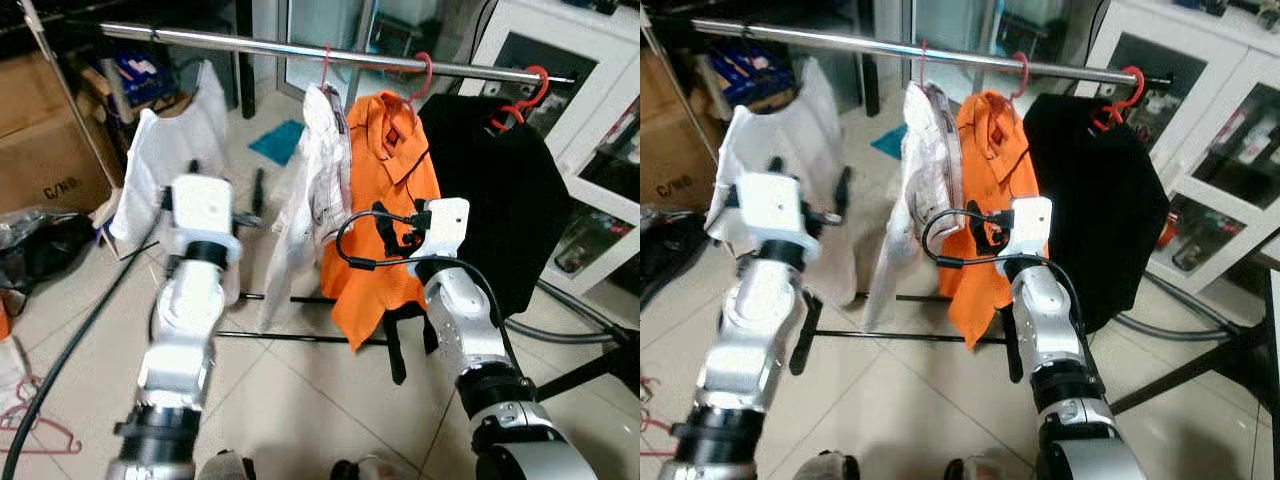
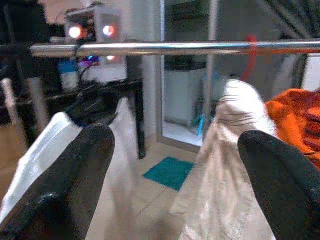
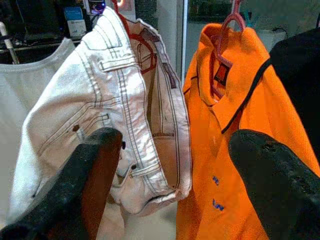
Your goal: Hang hanger
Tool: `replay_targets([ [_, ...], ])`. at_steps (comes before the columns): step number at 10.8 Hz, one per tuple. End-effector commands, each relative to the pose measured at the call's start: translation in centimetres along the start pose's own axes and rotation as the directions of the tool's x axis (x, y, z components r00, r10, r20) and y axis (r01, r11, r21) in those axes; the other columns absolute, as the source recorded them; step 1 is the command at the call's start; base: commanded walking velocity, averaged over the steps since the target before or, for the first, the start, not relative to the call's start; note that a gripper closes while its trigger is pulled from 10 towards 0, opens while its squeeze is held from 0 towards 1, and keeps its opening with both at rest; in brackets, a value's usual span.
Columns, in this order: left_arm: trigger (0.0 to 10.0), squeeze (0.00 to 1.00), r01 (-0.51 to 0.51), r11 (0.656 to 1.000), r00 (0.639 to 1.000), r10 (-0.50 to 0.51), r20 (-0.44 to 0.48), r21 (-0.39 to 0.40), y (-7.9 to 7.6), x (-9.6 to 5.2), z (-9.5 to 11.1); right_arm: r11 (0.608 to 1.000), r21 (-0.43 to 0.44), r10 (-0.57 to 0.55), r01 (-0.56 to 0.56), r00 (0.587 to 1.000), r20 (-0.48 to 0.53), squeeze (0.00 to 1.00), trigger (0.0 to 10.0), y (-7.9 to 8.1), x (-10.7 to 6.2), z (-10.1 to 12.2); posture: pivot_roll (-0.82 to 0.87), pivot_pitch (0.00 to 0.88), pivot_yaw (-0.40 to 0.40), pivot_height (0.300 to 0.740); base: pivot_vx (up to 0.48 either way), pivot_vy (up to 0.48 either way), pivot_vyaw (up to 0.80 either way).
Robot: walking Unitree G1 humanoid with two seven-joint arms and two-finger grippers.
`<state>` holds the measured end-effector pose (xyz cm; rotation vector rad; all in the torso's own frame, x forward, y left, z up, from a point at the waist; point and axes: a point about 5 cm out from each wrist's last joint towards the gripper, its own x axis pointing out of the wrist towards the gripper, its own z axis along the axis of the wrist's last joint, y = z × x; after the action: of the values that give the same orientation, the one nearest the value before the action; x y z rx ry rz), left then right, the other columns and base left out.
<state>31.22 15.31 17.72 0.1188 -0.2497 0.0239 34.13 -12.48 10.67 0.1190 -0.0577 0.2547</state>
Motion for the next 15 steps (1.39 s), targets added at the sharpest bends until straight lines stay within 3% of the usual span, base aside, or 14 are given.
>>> replay_targets([
  [1, 10.0, 0.0, -0.045, 0.999, 0.999, 0.045, -0.023, -0.023, 1.0, 1.1, 0.1, 1.0, 0.011, -0.008, 0.008, 1.0, -0.006, 0.0, 10.0, -0.2, -0.2, -0.1, 0.0, 0.096, -0.087, 0.74, 0.0, 0.0, 0.0],
  [2, 10.0, 0.0, -0.04, 0.999, 0.999, 0.039, -0.022, -0.022, 2.0, 2.5, 0.1, 1.0, 0.016, -0.004, 0.004, 1.0, -0.009, 0.0, 10.0, 0.0, -0.4, -0.3, -0.01, 0.102, -0.088, 0.74, 0.0, 0.0, 0.0],
  [3, 10.0, 0.0, -0.02, 0.999, 0.999, 0.019, -0.027, -0.032, 2.2, 3.5, 0.0, 1.0, 0.018, -0.002, 0.003, 1.0, -0.013, 0.0, 10.0, 0.1, -0.5, -0.4, -0.01, 0.11, -0.094, 0.74, 0.0, 0.0, 0.0],
  [5, 10.0, 0.0, 0.038, 0.997, 0.996, -0.043, -0.079, -0.066, 2.2, 6.8, 0.1, 1.0, 0.014, 0.003, -0.002, 1.0, -0.022, 0.0, 10.0, 0.3, -1.1, -0.8, -0.04, 0.131, -0.092, 0.74, 0.0, 0.0, 0.0],
  [7, 10.0, 0.0, 0.119, 0.988, 0.993, -0.121, -0.016, -0.101, 0.3, 9.1, 2.5, 1.0, 0.008, -0.019, 0.02, 1.0, -0.024, 0.0, 10.0, -0.2, -2.0, -0.9, -0.09, 0.138, -0.078, 0.74, 0.0, 0.0, 0.0],
  [9, 10.0, 0.0, 0.219, 0.965, 0.974, -0.225, -0.024, -0.143, -2.4, 10.4, 3.2, 0.999, 0.006, -0.039, 0.04, 0.999, -0.021, 0.0, 10.0, -0.4, -2.5, -0.8, -0.12, 0.141, -0.058, 0.74, 0.0, 0.0, 0.0],
  [10, 10.0, 0.0, 0.234, 0.961, 0.97, -0.24, -0.03, -0.146, -2.9, 10.4, 3.1, 0.999, 0.004, -0.046, 0.046, 0.999, -0.02, 0.0, 10.0, -0.5, -2.6, -0.7, -0.13, 0.139, -0.048, 0.74, 0.0, 0.0, 0.0],
  [11, 10.0, 0.0, 0.192, 0.973, 0.981, -0.193, 0.007, -0.129, -2.8, 9.7, 3.0, 0.998, -0.014, -0.068, 0.068, 0.998, -0.006, 0.0, 10.0, -1.0, -3.0, -0.4, -0.14, 0.139, -0.037, 0.74, 0.0, 0.0, 0.0],
  [12, 10.0, 0.0, 0.167, 0.981, 0.984, -0.16, 0.082, -0.097, -2.4, 7.7, 3.1, 0.996, -0.024, -0.09, 0.09, 0.996, 0.0, 0.0, 10.0, -1.6, -3.5, -0.3, -0.15, 0.14, -0.031, 0.74, 0.0, 0.0, 0.0],
  [13, 10.0, 0.0, 0.209, 0.973, 0.977, -0.202, 0.07, -0.1, -2.8, 5.9, 2.2, 0.994, -0.023, -0.105, 0.105, 0.994, -0.008, 0.0, 10.0, -2.0, -3.8, -0.5, -0.13, 0.144, -0.04, 0.74, 0.0, 0.0, 0.0],
  [14, 10.0, 0.0, 0.238, 0.968, 0.971, -0.234, 0.059, -0.074, -3.1, 5.6, 1.6, 0.995, -0.02, -0.103, 0.103, 0.995, -0.017, 0.0, 10.0, -1.9, -3.8, -0.6, -0.13, 0.147, -0.042, 0.74, 0.0, 0.0, 0.0],
  [15, 10.0, 0.0, 0.225, 0.971, 0.974, -0.221, 0.055, -0.082, -3.0, 6.3, 1.7, 0.996, -0.019, -0.086, 0.085, 0.996, -0.023, 0.0, 10.0, -1.4, -3.6, -0.7, -0.12, 0.148, -0.046, 0.74, 0.0, 0.0, 0.0],
])
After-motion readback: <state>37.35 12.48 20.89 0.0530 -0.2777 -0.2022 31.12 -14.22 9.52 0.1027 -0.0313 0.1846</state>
